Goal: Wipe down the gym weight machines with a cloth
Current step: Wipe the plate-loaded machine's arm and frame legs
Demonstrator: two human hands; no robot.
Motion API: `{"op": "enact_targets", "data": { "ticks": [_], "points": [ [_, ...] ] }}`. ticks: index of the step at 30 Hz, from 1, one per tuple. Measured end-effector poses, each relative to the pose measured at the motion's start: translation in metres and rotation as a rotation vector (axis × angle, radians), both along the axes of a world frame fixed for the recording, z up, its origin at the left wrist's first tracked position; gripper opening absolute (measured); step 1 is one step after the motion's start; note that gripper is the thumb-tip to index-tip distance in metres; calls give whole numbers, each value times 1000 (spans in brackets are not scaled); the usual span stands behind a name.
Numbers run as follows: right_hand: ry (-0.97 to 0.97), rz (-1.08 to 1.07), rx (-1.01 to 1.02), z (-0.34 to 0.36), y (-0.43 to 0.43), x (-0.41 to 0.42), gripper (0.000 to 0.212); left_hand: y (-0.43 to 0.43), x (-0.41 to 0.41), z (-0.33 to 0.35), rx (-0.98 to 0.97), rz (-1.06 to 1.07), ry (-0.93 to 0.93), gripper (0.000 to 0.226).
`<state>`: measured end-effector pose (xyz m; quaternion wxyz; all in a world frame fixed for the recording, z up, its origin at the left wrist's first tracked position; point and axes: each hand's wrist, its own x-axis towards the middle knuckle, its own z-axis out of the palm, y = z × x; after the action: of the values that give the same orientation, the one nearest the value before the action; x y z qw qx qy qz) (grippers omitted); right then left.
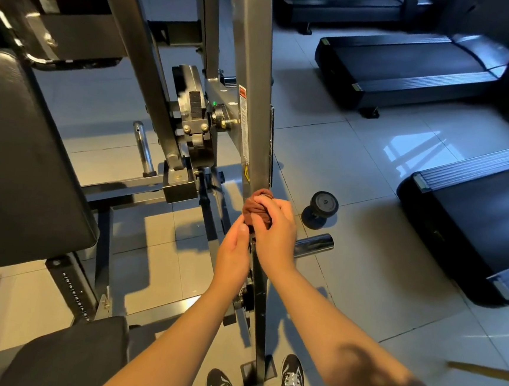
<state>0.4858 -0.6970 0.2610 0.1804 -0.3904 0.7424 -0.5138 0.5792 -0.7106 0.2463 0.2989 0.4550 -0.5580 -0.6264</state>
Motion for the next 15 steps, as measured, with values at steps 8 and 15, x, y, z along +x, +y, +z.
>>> {"op": "enact_targets", "data": {
  "ticks": [8, 15],
  "points": [
    [-140, -16, 268, -63, 40, -17, 32, 17, 4, -19, 29, -105, -120, 39],
    [-176, 51, 58, -33, 33, -24, 29, 35, -2, -17, 37, -46, -63, 33]
  ]
}}
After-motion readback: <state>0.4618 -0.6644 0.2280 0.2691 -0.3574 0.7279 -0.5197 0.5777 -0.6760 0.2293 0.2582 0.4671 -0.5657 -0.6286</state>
